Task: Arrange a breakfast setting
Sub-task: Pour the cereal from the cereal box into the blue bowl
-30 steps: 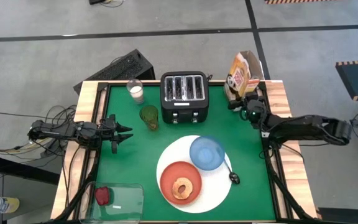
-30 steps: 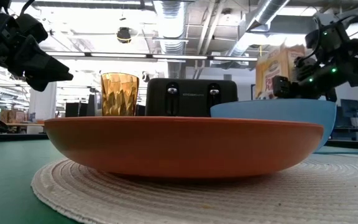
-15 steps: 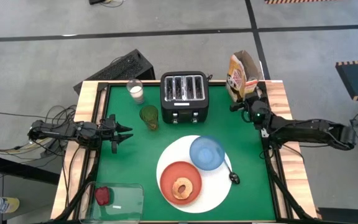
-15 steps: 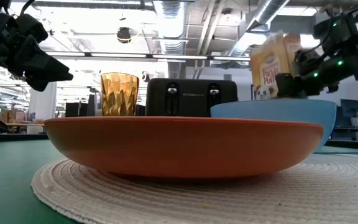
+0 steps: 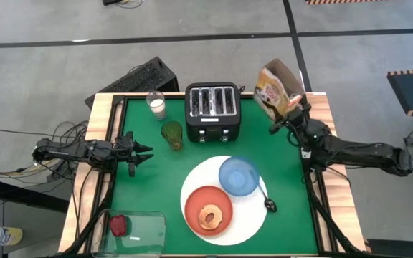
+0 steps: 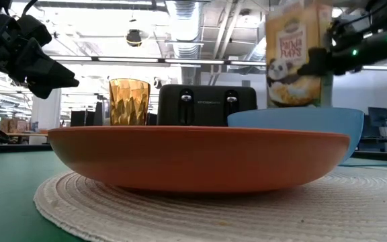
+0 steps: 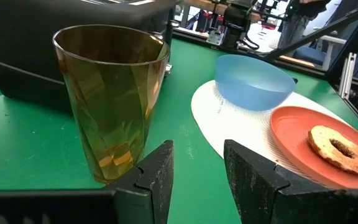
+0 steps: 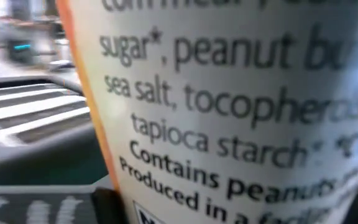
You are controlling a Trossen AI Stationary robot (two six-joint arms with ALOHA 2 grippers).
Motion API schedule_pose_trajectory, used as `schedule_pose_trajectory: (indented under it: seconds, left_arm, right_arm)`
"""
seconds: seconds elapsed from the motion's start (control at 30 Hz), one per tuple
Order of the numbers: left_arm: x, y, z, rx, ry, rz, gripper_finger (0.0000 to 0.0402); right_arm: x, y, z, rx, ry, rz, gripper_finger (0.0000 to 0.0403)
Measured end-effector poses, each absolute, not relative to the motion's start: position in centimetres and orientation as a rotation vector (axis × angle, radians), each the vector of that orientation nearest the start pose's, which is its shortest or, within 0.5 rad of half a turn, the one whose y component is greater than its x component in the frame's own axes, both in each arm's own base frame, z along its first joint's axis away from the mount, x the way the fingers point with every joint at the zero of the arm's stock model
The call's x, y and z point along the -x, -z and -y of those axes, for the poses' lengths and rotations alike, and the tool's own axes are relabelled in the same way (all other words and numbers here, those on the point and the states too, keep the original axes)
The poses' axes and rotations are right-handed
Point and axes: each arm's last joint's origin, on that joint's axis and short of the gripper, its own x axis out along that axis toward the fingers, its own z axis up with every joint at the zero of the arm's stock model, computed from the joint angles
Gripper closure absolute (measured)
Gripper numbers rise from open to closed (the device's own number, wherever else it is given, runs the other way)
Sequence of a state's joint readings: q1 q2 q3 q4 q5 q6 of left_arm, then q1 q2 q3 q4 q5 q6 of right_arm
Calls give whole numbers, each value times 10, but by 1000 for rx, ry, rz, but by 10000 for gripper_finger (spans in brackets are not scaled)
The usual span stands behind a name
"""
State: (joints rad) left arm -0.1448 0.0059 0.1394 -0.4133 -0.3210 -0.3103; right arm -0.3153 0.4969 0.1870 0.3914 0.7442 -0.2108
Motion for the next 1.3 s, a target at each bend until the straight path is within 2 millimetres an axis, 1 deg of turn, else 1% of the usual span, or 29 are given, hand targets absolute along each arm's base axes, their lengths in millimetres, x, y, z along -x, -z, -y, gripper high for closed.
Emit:
schedule_pose_trajectory:
  seconds: [0.13,0.2,0.33,0.5,0.6,0.8,0.97,1.17,1.3]
  left_arm:
    - [-83,-171,3,243,-216,-242,274]
    - [-83,-171,3,243,-216,-242,274]
    - [-83,-171,3,243,-216,-243,274]
    - [-83,-171,3,243,-216,-242,274]
    - [-83,-171,3,243,-216,-243,274]
    - [-83,-171,3,243,-216,-243,274]
    - [-83,-171,3,243,-216,-242,274]
    - [-83,-171,3,243,-216,-242,274]
    - [-83,-171,3,243,-216,-243,274]
  right_arm:
    - [-118,-244,51,139,879,-61,205]
    - [-118,-258,48,116,819,-77,205]
    - [-113,-289,42,125,728,-111,205]
    - [-105,-314,36,225,627,-286,205]
    - [-99,-327,32,247,590,-389,205]
    - [-89,-336,25,295,494,-618,205]
    - [-85,-341,19,408,387,-744,205]
    - [-85,-349,13,580,256,-848,205]
    - [-86,-345,10,733,129,-967,205]
